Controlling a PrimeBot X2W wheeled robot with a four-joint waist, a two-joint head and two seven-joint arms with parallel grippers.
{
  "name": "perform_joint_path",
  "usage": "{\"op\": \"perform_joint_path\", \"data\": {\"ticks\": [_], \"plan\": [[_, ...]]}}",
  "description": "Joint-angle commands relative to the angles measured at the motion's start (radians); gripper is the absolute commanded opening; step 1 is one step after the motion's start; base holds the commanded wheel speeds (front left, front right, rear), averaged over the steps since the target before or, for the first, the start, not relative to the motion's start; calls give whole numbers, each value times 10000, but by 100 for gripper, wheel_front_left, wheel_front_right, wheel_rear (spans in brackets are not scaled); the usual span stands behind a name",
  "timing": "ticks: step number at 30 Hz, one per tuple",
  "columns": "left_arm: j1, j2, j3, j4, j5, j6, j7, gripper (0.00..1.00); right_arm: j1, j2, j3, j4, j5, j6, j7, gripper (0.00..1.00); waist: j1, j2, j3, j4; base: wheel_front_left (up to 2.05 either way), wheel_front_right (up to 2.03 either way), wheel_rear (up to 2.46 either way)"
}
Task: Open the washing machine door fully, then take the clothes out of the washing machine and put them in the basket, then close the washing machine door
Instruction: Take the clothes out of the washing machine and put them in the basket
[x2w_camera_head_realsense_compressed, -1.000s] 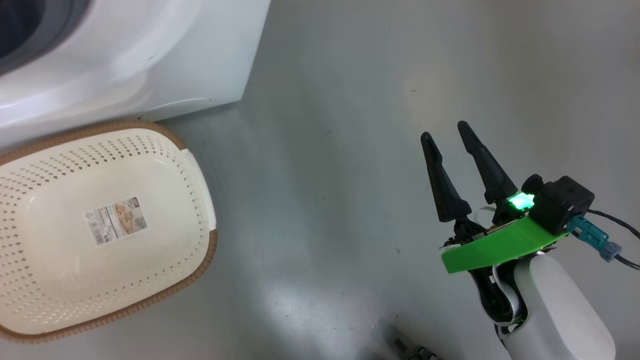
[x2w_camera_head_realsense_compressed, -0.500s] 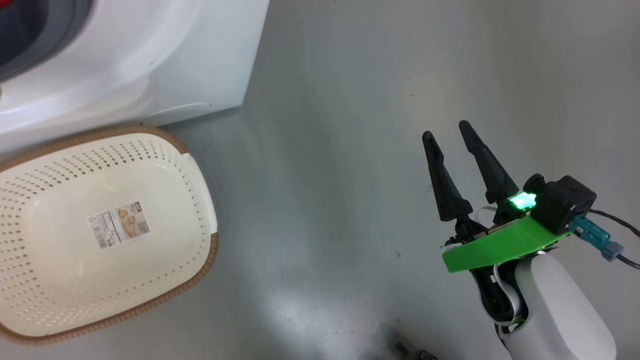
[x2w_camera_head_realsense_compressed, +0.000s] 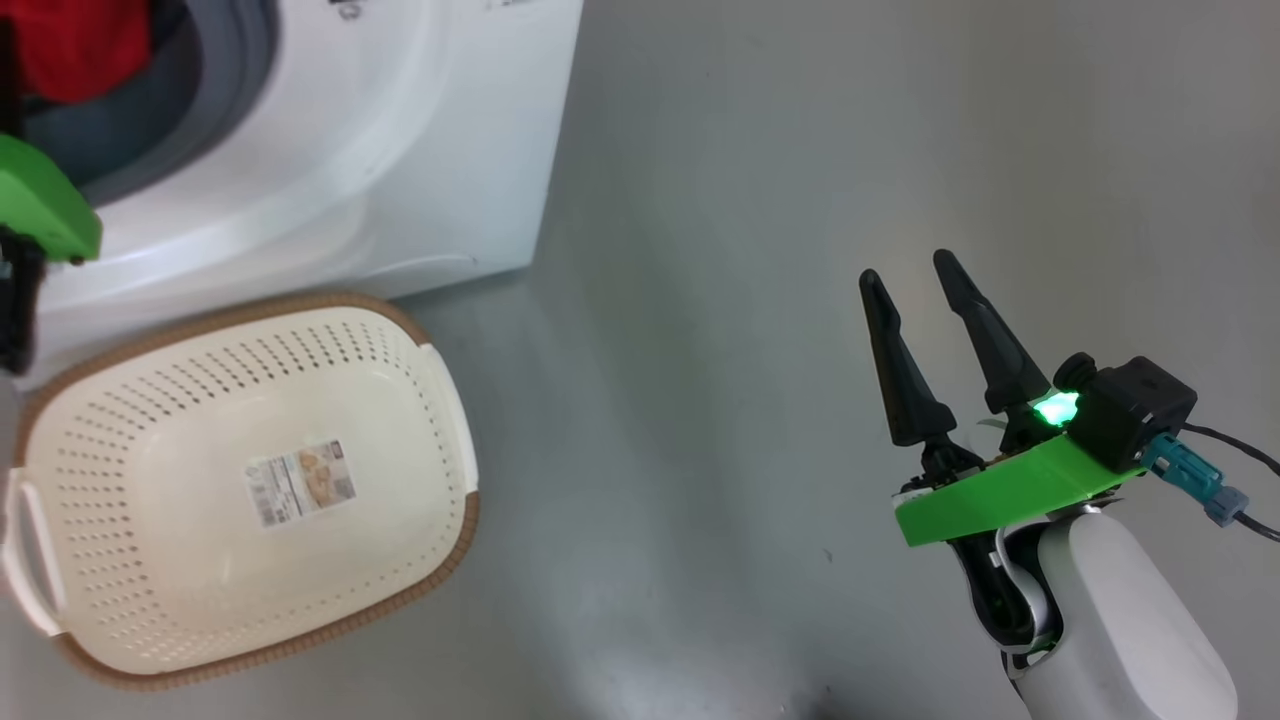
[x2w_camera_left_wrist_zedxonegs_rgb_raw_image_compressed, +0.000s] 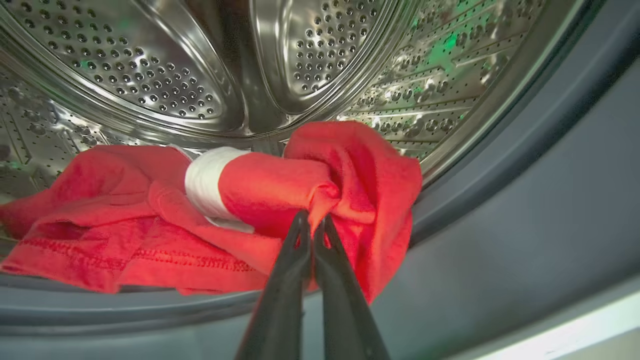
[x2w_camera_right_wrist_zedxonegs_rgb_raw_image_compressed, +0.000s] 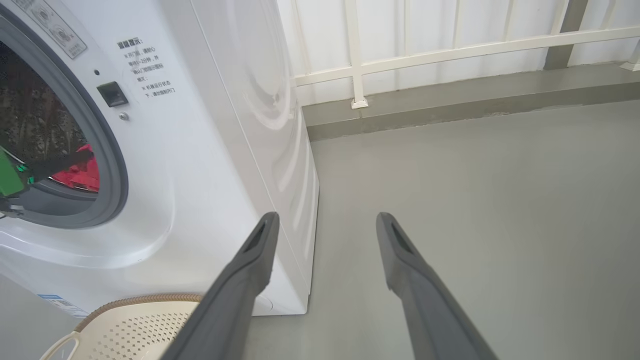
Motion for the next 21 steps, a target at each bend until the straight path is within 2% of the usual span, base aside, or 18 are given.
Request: {"op": "perform_joint_path", "data": {"ticks": [1, 9, 15, 21], "plan": [[36, 423, 267, -307, -53, 10, -114, 0, 233, 5, 125, -188, -113, 62, -65, 100, 0, 0, -317, 199, 0, 0, 0], [2189, 309, 2164, -2880, 78, 10, -120, 0, 654, 5, -203, -105, -308, 62, -65, 100, 0, 0, -1201, 491, 0, 0, 0], [3768, -189, 3702, -4530, 791, 9, -121, 0, 971, -11, -503, -99, -366, 62, -65, 100, 0, 0, -1716, 716, 0, 0, 0], [5023, -762, 4727, -6073, 1533, 9, -121, 0, 1198, -99, -722, -113, -367, 62, -65, 100, 0, 0, -2016, 952, 0, 0, 0]]}}
